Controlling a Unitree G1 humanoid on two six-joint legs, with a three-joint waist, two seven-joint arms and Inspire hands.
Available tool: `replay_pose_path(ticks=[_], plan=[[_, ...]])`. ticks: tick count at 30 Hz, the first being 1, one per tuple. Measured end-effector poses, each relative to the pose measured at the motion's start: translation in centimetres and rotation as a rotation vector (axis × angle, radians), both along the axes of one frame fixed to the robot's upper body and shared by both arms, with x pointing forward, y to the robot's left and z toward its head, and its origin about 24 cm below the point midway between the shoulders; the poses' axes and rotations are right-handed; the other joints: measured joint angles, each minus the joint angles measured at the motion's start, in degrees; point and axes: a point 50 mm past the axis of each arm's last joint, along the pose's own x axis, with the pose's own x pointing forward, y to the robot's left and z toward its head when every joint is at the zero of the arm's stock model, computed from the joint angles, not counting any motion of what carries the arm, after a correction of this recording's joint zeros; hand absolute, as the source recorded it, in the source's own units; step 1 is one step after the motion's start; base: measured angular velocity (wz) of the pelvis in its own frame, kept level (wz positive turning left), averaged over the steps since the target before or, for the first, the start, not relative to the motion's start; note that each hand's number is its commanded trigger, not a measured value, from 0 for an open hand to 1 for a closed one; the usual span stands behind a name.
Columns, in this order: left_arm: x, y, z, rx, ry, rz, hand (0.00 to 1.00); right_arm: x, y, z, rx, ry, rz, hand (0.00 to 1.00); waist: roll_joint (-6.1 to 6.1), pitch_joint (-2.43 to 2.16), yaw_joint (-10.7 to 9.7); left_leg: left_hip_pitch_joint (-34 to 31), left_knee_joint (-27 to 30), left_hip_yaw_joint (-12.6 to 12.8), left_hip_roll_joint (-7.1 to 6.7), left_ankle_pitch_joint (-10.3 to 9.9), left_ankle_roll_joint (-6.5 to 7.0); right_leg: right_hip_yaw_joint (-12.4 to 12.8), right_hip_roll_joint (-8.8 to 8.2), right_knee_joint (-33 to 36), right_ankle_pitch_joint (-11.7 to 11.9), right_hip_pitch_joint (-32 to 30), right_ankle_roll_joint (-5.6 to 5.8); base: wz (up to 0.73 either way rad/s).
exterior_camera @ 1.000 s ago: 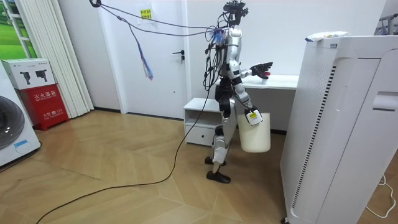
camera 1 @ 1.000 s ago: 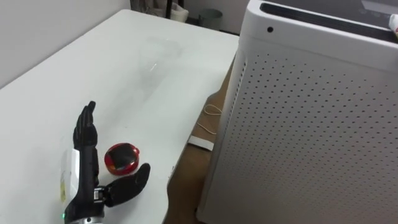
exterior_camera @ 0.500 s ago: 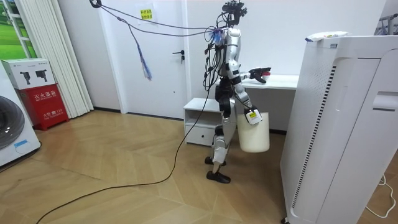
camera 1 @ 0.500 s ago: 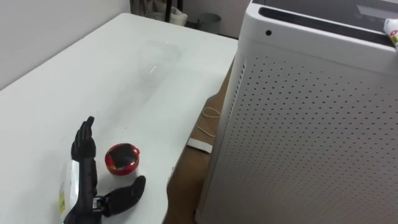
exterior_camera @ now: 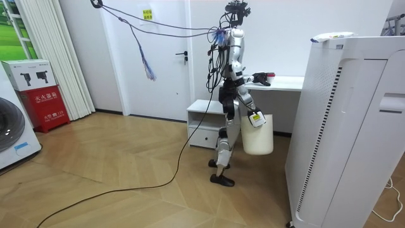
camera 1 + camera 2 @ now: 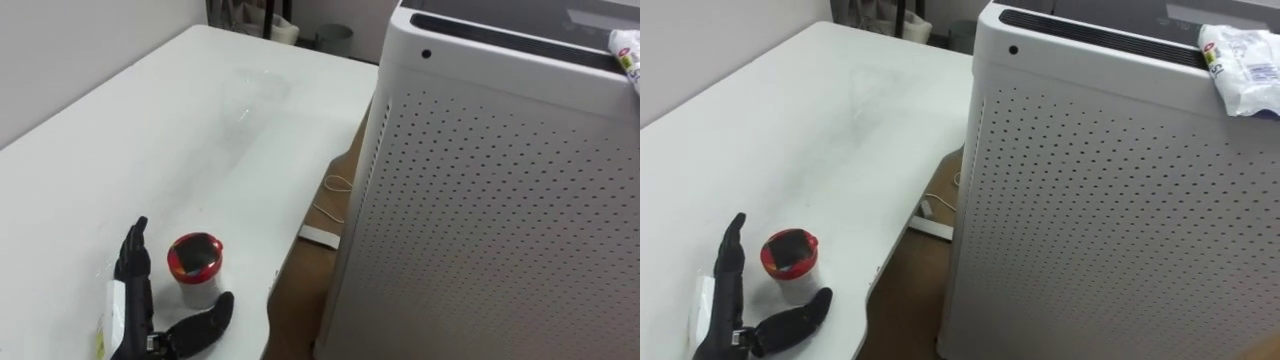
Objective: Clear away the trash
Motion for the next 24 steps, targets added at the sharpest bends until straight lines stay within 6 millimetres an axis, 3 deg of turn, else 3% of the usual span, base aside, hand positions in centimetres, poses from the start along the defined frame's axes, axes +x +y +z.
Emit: replay_pose_path(ticks=[11, 13, 15, 16, 17, 24], plan=[[0.0, 0.4, -0.4, -0.061, 0.024, 0.044, 0.00, -0.2, 0.0, -0.1, 0.005, 0.025, -0.001, 1.00, 0.05, 0.05, -1.65, 0.27, -0.23, -0.01, 0.00, -0.01, 0.00, -0.03, 0.01, 0.68, 0.00, 0.10, 0.00, 0.00], [0.0, 0.4, -0.3, -0.063, 0.022, 0.044, 0.40, -0.1, 0.2, -0.1, 0.009, 0.023, 0.000, 1.00, 0.04, 0.05, -1.85, 0.22, -0.24, -0.03, 0.00, -0.01, 0.00, -0.09, 0.02, 0.72, 0.00, 0.03, 0.00, 0.00], [0.0, 0.4, -0.3, -0.063, 0.022, 0.044, 0.69, -0.1, 0.3, -0.1, 0.013, 0.022, 0.002, 1.00, 0.05, 0.04, -2.13, 0.20, -0.24, -0.09, 0.00, -0.01, 0.00, -0.23, 0.00, 0.73, 0.00, 0.02, 0.00, 0.00], [0.0, 0.4, -0.3, -0.063, 0.022, 0.045, 0.93, -0.1, 0.3, -0.1, 0.016, 0.020, 0.004, 1.00, 0.04, 0.04, -2.36, 0.20, -0.24, -0.10, 0.00, -0.01, 0.00, -0.27, 0.00, 0.73, 0.00, 0.02, 0.00, 0.00], [0.0, 0.4, -0.3, -0.063, 0.021, 0.046, 1.00, -0.1, 0.3, -0.1, 0.018, 0.020, 0.005, 1.00, 0.04, 0.04, -2.46, 0.20, -0.24, -0.10, 0.00, -0.01, 0.00, -0.29, 0.00, 0.73, 0.00, 0.02, 0.00, 0.00], [1.2, 1.1, 0.5, -0.078, -0.022, 0.084, 1.00, -0.1, 0.4, -0.1, 0.017, 0.020, 0.008, 1.00, 0.20, -0.02, -2.69, 0.35, -0.17, -0.06, -0.02, -0.01, 0.00, -0.36, -0.04, 0.67, 0.01, 0.02, 0.00, 0.00]])
